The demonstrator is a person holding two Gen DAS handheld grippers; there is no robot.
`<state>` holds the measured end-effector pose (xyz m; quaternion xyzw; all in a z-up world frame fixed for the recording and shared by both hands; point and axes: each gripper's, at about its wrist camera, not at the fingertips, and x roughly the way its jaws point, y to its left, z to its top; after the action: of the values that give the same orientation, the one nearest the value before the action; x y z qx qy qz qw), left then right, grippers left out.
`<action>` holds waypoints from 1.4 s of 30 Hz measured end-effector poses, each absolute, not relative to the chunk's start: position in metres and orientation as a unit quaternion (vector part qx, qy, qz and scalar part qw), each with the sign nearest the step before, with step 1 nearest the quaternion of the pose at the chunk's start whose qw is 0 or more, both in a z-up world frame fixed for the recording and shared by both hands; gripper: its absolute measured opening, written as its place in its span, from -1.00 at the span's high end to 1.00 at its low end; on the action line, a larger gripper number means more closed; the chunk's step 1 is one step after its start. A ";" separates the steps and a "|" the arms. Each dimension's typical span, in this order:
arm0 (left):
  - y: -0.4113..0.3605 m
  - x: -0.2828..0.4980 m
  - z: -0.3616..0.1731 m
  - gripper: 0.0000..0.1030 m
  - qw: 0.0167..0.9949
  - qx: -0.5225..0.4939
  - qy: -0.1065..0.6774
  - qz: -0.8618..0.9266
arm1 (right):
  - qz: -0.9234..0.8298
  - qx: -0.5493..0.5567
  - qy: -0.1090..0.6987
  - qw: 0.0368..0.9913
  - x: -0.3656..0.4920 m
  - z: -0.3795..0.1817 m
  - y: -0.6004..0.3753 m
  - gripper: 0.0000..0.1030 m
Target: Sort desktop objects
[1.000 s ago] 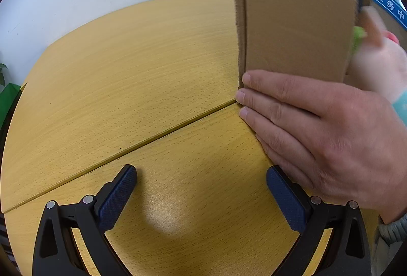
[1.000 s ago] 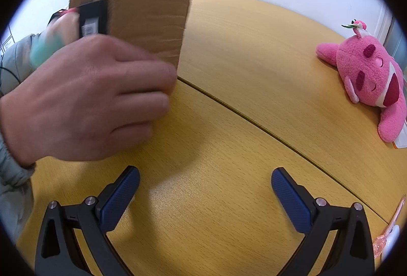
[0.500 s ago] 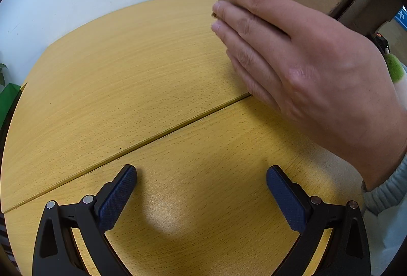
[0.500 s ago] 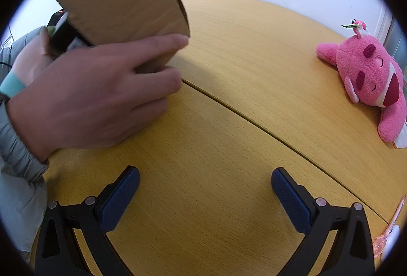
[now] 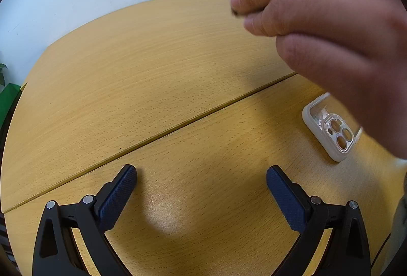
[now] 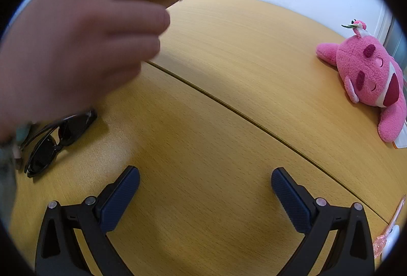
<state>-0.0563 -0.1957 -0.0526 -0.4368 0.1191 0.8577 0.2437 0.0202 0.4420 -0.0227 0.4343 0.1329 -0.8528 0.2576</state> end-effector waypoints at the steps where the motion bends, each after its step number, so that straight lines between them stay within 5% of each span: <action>1: -0.196 -0.058 -0.053 -1.00 0.244 -0.437 0.119 0.858 | -0.853 0.434 0.133 0.258 0.020 -0.022 0.443 -1.00; 42: -0.192 -0.051 -0.054 -1.00 0.245 -0.436 0.121 0.858 | -0.853 0.435 0.133 0.257 0.018 -0.021 0.448 -1.00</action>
<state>-0.0511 -0.1918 -0.0543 -0.4358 0.1205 0.8577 0.2447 0.0176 0.4485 -0.0209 0.4346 0.1332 -0.8527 0.2574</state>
